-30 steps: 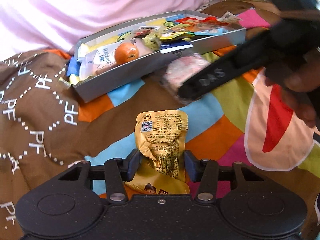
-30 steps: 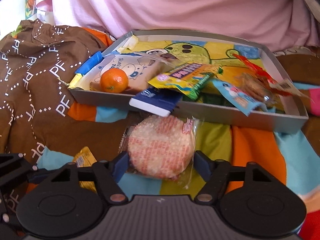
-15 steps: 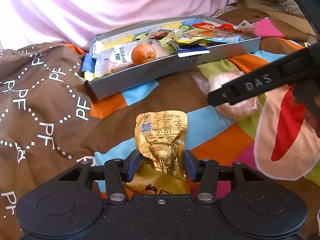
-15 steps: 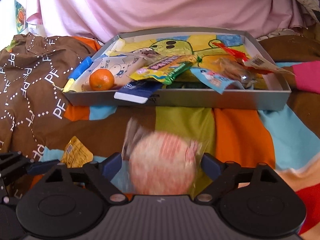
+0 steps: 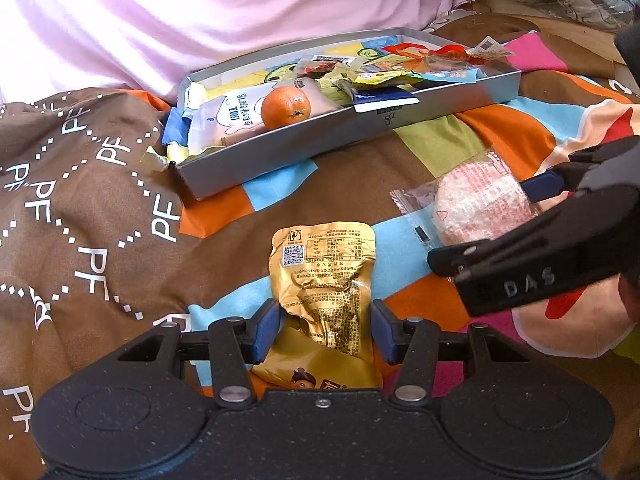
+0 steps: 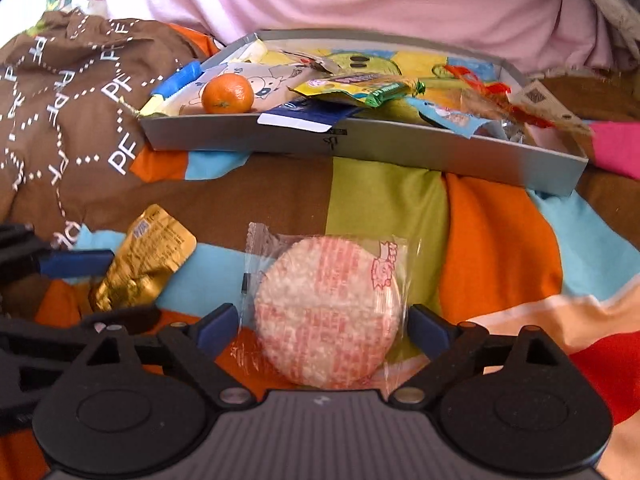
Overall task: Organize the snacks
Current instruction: 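Lift the gold packet with the left tool while the right tool lifts the pink biscuit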
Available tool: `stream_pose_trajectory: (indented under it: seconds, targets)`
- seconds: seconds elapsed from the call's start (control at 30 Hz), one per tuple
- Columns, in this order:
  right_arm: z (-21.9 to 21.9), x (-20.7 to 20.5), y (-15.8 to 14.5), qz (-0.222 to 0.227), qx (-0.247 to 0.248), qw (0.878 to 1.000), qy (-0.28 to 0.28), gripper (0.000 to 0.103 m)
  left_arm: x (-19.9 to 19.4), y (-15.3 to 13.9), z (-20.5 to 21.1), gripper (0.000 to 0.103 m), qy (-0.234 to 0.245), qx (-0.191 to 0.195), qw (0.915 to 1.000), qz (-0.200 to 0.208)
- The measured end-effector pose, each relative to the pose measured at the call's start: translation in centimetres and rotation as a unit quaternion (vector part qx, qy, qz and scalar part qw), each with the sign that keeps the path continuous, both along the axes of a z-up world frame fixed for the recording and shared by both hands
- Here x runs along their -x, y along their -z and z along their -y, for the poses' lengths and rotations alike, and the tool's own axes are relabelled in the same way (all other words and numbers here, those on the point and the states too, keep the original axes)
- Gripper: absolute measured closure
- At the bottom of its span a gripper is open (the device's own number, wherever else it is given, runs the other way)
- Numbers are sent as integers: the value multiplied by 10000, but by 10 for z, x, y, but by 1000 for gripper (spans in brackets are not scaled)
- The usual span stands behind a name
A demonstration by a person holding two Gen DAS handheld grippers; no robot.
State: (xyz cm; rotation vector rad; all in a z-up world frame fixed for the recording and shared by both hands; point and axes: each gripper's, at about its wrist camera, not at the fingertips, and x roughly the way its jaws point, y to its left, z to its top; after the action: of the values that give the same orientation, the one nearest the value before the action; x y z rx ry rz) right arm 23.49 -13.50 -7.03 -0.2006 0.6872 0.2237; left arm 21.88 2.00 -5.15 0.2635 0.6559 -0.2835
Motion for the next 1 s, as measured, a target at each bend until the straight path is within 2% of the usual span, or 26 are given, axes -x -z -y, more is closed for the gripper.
stream_pose_trajectory:
  seconds: [0.03, 0.17, 0.57, 0.83, 1.0]
  targets:
    - [-2, 1, 1, 69, 61, 10000, 2, 11, 0, 0, 0, 50, 0, -1, 10000, 2]
    - [-5, 7, 1, 272, 163, 9995, -3, 28, 0, 0, 1, 50, -3, -2, 10000, 9]
    - [5, 25, 8, 321, -171, 9992, 137, 28, 0, -1, -1, 53, 17, 48, 10000, -37]
    - [3, 48, 12, 599, -218, 9980, 36, 29, -8, -7, -15, 54, -185, 702, 9970, -255]
    - [1, 57, 12, 913, -163, 9957, -2, 28, -7, -10, -20, 55, -273, 1013, 9943, -170]
